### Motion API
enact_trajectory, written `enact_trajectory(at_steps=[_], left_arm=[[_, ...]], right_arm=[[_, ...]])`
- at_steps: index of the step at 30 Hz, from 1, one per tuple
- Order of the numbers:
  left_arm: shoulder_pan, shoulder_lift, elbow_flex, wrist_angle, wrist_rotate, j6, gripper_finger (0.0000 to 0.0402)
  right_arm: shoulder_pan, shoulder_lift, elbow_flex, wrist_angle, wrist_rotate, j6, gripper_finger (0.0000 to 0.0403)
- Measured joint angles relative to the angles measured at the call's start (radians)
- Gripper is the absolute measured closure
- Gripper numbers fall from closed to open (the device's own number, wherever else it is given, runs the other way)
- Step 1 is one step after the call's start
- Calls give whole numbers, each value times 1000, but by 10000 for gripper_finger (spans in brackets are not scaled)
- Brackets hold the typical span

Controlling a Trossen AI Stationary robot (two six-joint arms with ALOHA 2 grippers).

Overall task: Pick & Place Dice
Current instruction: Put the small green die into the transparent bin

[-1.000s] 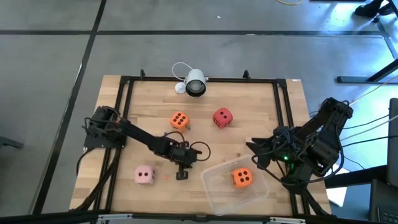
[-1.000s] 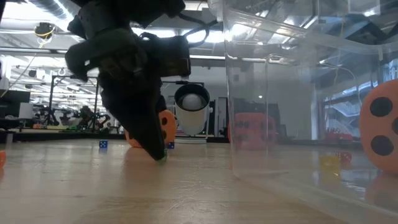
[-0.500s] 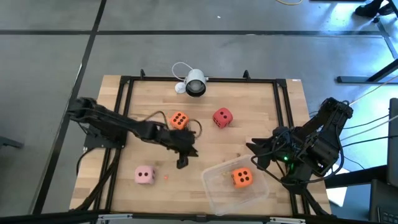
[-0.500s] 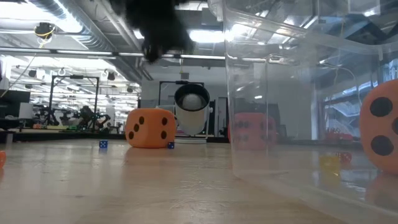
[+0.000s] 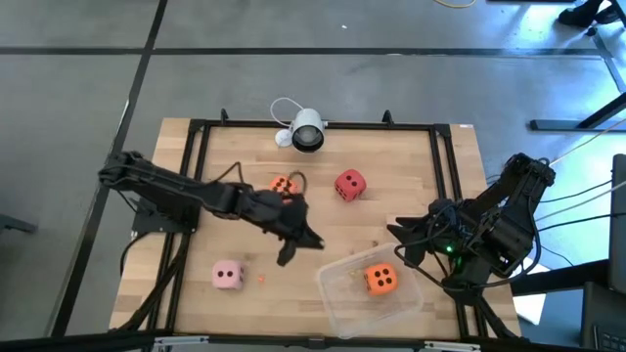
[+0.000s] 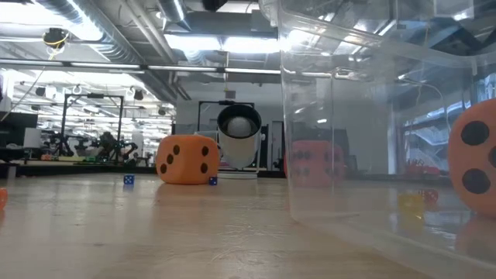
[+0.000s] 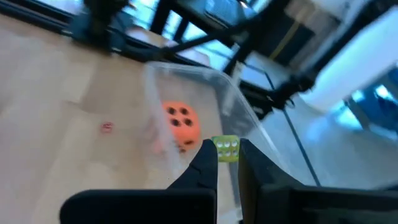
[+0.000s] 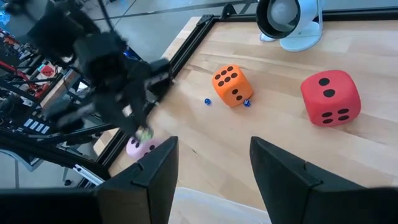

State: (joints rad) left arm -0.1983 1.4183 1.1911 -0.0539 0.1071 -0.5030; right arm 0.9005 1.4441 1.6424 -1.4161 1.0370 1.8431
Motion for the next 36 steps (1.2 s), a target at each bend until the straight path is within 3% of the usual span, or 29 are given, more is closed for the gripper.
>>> enact_trajectory(at_steps=[7, 14, 22, 36], left_arm=[[-22, 195, 256, -244, 62, 122, 395], [-30, 380, 443, -392, 201, 200, 396], [-43, 460, 487, -434, 216, 228, 396], [-57, 464, 486, -473, 158, 248, 396]], right_arm=[[0, 0, 0, 0, 2, 1, 206], [0, 0, 0, 1, 2, 2, 206], [0, 0, 0, 5, -3, 4, 206], [0, 0, 0, 5, -6, 0, 206]])
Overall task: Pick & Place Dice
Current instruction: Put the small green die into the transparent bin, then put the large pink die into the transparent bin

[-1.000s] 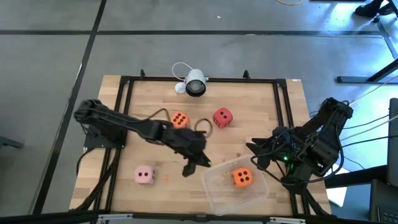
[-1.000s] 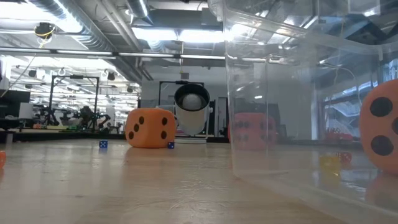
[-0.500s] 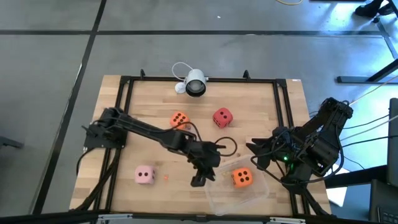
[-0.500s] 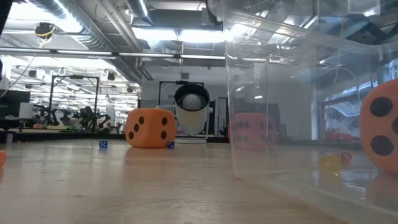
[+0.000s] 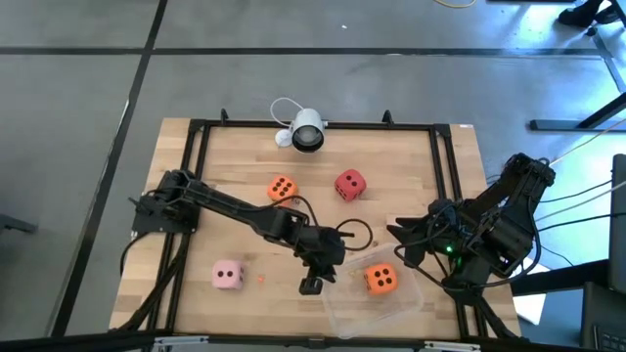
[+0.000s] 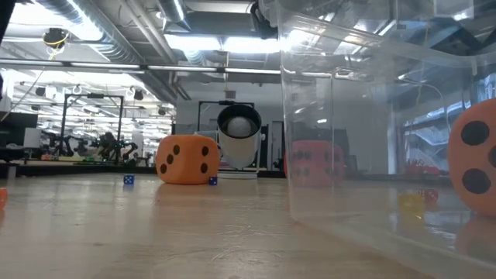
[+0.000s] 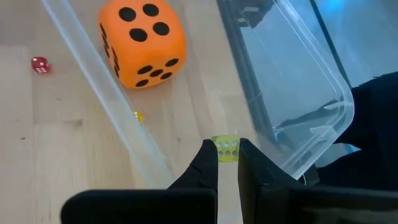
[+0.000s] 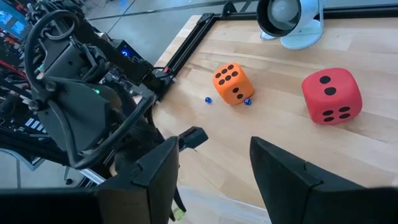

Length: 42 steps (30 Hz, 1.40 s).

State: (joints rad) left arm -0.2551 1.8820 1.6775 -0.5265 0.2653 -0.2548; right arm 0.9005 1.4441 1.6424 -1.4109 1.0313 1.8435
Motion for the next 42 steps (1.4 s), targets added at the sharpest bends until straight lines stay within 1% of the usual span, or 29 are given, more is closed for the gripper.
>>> enact_trajectory(at_steps=[13, 21, 24, 27, 33, 36, 39, 40, 42], left_arm=[[-1, 0, 0, -1, -3, -1, 395], [-1, 0, 0, -1, -12, 5, 384], [-1, 0, 0, -1, -32, 6, 365], [-1, 0, 0, -1, -54, 9, 335], [-2, 0, 0, -1, -52, 9, 276], [-5, 0, 0, 0, -38, 9, 256], [-6, 0, 0, 9, 39, 30, 244], [-6, 0, 0, 12, 50, 31, 242], [-6, -1, 0, 15, 41, 26, 240]], right_arm=[[0, 0, 0, 0, 0, -1, 206], [0, 0, 0, 0, 0, -3, 206], [0, 0, 0, 0, 0, -3, 206], [0, 0, 0, 0, 0, -3, 206], [0, 0, 0, 0, -3, -3, 206], [0, 0, 0, 0, -3, -4, 206], [0, 0, 0, 0, -3, -4, 206], [0, 0, 0, 0, -3, -4, 206], [0, 0, 0, 0, -3, -4, 206]])
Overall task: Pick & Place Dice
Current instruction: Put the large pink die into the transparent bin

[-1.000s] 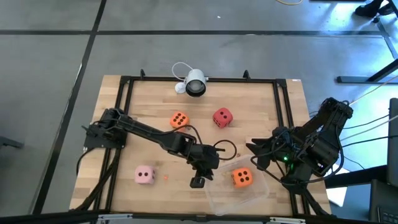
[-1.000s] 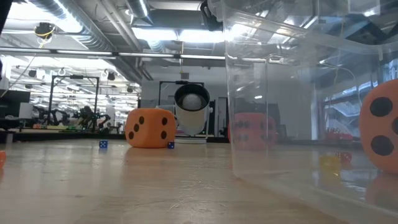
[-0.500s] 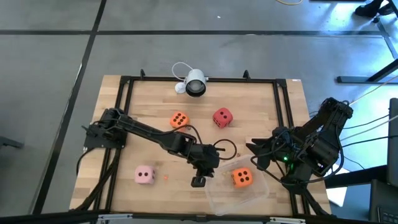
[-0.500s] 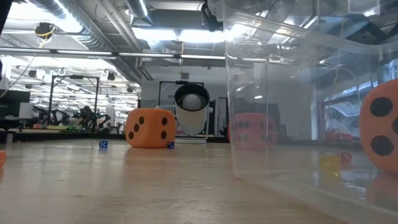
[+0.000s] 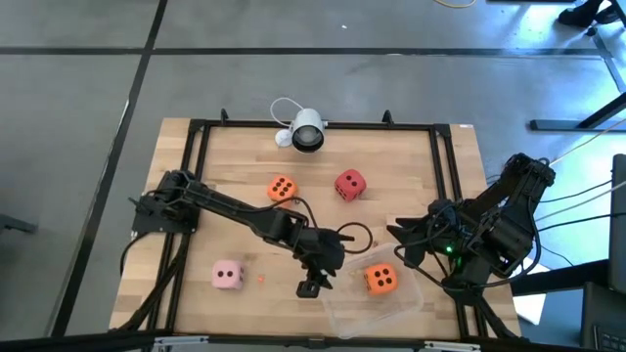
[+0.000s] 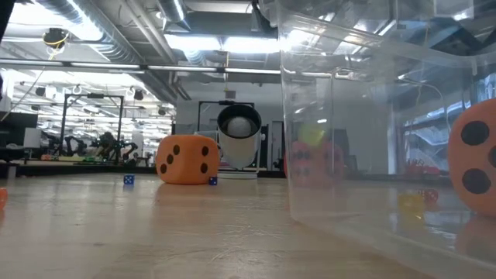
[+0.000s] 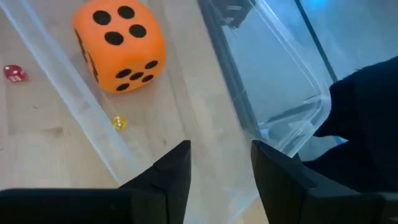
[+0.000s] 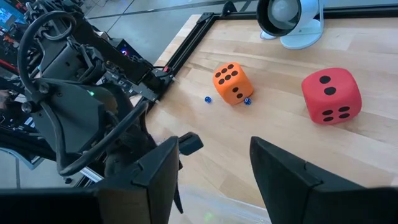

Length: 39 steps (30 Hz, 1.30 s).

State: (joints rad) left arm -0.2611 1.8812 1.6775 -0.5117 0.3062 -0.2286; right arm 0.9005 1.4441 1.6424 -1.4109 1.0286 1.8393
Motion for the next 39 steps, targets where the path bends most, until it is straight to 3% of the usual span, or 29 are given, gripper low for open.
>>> enact_trajectory(at_steps=[6, 12, 18, 21, 24, 31, 35, 39], left_arm=[[8, 0, 25, 0, -23, -11, 240], [49, -45, 153, -229, -78, 10, 240], [50, -222, 157, -282, -336, 57, 240], [36, -320, 85, -230, -425, 35, 240], [21, -409, -36, -161, -451, -21, 240], [-9, -566, -369, -134, -461, -230, 240], [-34, -626, -491, -227, -451, -312, 240], [-74, -645, -508, -376, -388, -354, 240]], right_arm=[[0, 0, 0, 0, 0, 0, 206], [0, 0, 0, -10, 0, 0, 206], [3, -9, 0, -100, -154, 10, 206], [10, -22, 0, -145, -245, 36, 206], [18, -40, 0, -161, -316, 49, 206], [26, -78, 0, -160, -306, 38, 206], [26, -82, 0, -160, -297, 17, 206], [26, -81, 0, -160, -311, 4, 206]])
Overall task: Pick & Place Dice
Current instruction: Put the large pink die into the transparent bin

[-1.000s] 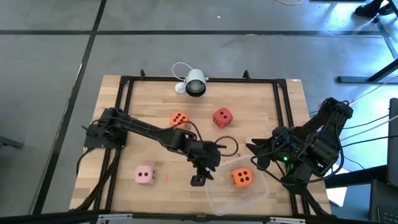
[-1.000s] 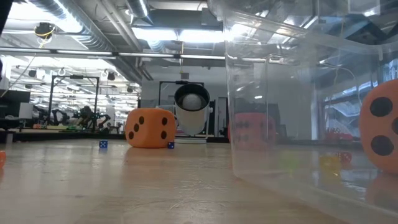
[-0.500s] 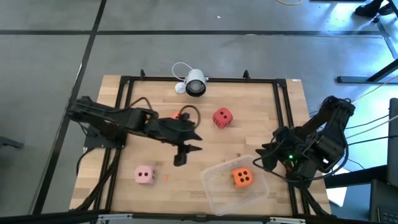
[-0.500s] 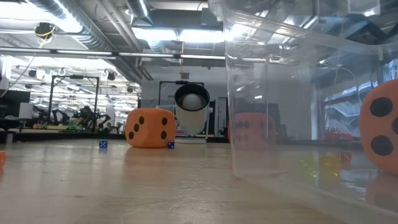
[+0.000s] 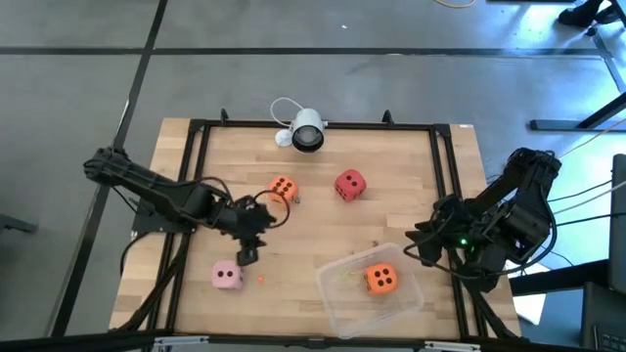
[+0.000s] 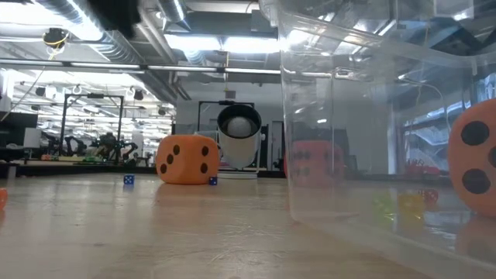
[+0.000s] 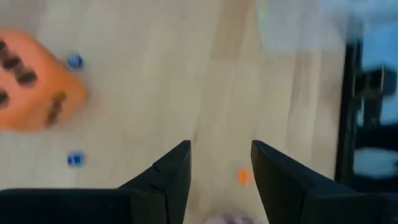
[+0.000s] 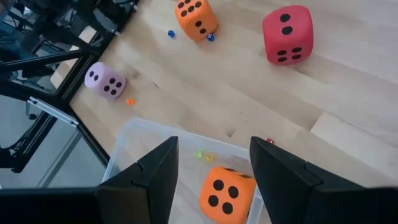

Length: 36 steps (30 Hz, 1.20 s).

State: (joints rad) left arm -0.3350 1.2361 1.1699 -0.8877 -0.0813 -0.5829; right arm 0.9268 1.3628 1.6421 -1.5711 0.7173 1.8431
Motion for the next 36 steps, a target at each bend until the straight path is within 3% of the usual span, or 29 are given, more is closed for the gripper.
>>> enact_trajectory(at_steps=[7, 14, 25, 31, 36], left_arm=[[-113, -10, 38, -66, -8, -28, 242], [-293, 41, 84, -149, -145, -11, 264], [-489, 130, 85, -238, -157, -344, 269], [-532, 131, 85, -238, -157, -490, 243], [-570, 157, 85, -238, -185, -521, 215]], right_arm=[[0, 0, 0, 0, 0, -4, 206], [0, 0, 0, 0, 0, -8, 206], [0, 0, 0, 0, 0, -7, 206], [0, 0, 0, 0, 8, -11, 206], [0, 1, 0, 0, 10, -20, 206]])
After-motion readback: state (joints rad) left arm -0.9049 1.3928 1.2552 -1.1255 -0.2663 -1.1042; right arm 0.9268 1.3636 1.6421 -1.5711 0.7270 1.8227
